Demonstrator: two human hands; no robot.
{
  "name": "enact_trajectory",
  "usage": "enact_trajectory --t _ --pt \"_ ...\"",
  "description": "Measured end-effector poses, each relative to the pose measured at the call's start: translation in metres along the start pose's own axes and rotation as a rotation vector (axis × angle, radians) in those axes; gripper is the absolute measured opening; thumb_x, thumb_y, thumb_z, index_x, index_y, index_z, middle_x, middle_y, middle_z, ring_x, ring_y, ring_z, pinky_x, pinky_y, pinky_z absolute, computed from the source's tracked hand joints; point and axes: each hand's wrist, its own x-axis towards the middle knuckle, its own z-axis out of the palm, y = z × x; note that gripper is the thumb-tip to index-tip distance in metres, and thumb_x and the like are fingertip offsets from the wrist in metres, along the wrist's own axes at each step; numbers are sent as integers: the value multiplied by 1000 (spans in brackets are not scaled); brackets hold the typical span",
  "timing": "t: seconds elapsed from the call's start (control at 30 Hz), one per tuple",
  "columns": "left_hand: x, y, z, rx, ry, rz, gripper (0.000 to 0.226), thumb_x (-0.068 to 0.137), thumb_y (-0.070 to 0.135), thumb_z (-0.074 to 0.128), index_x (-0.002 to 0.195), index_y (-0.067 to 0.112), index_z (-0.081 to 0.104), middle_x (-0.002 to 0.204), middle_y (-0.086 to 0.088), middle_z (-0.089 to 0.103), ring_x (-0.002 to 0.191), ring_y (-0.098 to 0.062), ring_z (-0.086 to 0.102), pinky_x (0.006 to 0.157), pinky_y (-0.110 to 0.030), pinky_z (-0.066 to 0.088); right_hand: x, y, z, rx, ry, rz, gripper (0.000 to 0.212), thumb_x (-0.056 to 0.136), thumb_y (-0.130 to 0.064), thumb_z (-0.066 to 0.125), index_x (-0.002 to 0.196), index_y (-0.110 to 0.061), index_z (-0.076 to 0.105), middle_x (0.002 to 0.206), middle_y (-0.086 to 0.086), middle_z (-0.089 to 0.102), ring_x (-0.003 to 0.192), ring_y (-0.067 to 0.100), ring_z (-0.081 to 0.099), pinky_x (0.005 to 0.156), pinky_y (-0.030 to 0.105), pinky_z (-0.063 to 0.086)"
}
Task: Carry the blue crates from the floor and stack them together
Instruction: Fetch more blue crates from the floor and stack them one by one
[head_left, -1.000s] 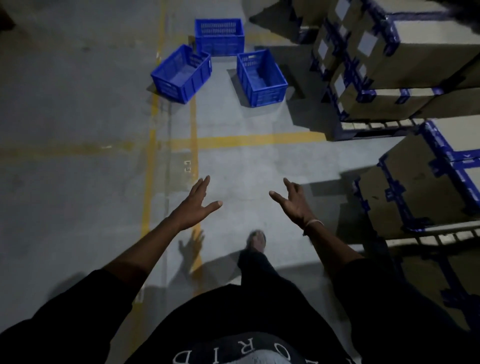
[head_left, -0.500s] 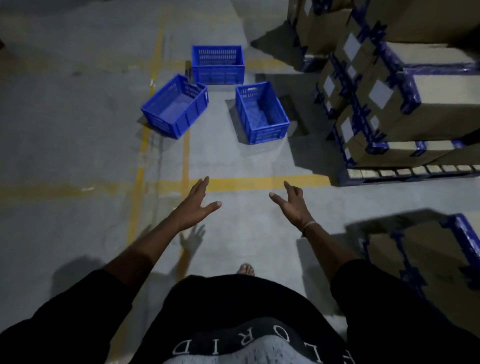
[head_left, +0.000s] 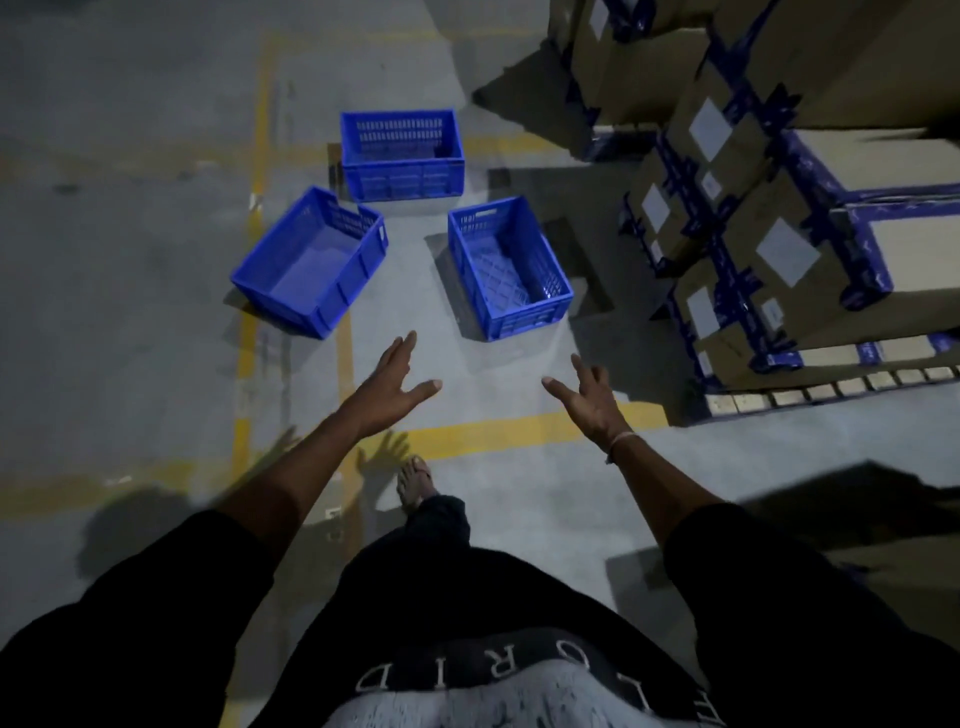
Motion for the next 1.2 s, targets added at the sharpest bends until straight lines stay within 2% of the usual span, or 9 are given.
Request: enact_trajectory --t 0.17,0.3,0.43,0.67,0.83,0.9,1.1,1.2 --pt "107 9 -81 53 -80 4 96 88 60 64 160 41 4 169 12 -4 149 -17 32 116 -45 38 85 -63 8 51 40 50 95 77 -75 58 155 -30 27 156 -4 22 144 28 29 116 52 31" --pt "185 21 -132 107 -140 -18 94 91 53 66 161 38 6 170 7 -2 148 -19 33 116 -38 35 145 -104 16 123 84 101 96 77 -76 59 154 -29 27 156 -7 19 145 27 27 116 52 30" --pt "264 33 -166 161 -215 10 95 88 60 66 159 44 5 169 10 -4 148 -17 33 119 -44 34 198 -129 22 157 113 149 93 80 -73 59 154 -28 28 156 -5 20 146 28 26 116 51 30" --pt "420 58 -207 283 -308 92 105 76 81 59 158 47 1 169 13 -5 151 -16 27 120 -45 32 309 -156 14 214 158 204 88 84 -67 61 155 -27 26 157 -2 19 145 29 27 115 47 30" --pt "520 92 -231 388 -401 139 94 91 60 62 161 38 3 169 10 -3 154 -16 19 122 -44 28 385 -186 -1 281 235 259 85 86 -62 62 155 -24 30 154 2 23 142 29 33 115 43 30" --pt "561 103 -239 461 -425 176 93 92 58 62 161 35 3 169 8 -3 155 -16 17 124 -43 25 410 -197 -6 311 275 258 83 86 -63 63 153 -25 33 151 3 26 139 29 36 115 43 32" --pt "654 133 -245 523 -553 212 101 83 73 57 160 39 2 170 7 -2 155 -14 13 124 -43 24 455 -226 -20 391 366 330 74 91 -53 63 152 -23 34 150 6 27 137 29 37 113 39 32" --pt "702 141 -246 589 -648 268 104 81 81 51 161 39 1 169 11 -4 155 -8 -1 126 -41 17 478 -232 -19 423 426 381 69 90 -53 63 149 -27 38 146 5 30 134 32 40 111 40 33"
